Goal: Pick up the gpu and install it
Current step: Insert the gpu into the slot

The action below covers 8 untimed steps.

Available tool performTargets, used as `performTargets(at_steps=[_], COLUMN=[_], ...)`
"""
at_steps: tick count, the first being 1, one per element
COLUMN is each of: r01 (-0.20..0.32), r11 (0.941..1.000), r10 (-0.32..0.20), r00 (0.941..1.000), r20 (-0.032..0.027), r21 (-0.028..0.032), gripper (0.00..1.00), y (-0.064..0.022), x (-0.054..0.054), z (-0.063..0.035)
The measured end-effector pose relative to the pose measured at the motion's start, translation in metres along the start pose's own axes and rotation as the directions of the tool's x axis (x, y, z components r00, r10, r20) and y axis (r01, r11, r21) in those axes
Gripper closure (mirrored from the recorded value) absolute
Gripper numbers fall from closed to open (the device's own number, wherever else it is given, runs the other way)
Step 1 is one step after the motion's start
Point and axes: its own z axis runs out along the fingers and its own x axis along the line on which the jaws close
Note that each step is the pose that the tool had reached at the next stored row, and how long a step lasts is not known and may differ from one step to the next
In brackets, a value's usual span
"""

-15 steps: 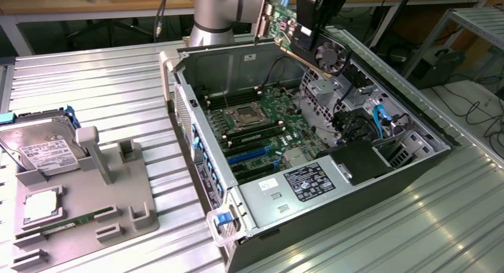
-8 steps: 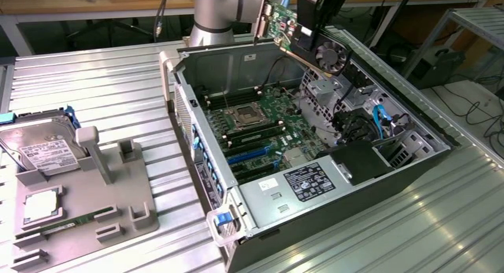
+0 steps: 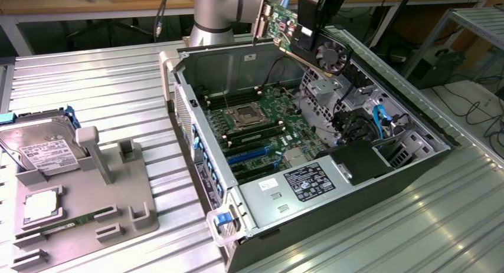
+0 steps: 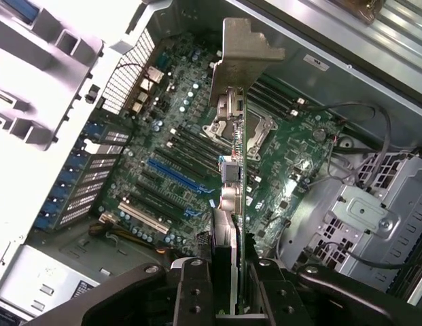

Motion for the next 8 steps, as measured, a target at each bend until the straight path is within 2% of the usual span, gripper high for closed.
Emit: performTargets(at_steps=[8], r01=[0.026], r11=[0.9997], r10=[-0.026], r00=[0.9997], r20=[-0.0008], r21=[-0.0001], gripper=[0.73], y=[0.0000], x=[0.0000], z=[0.0000])
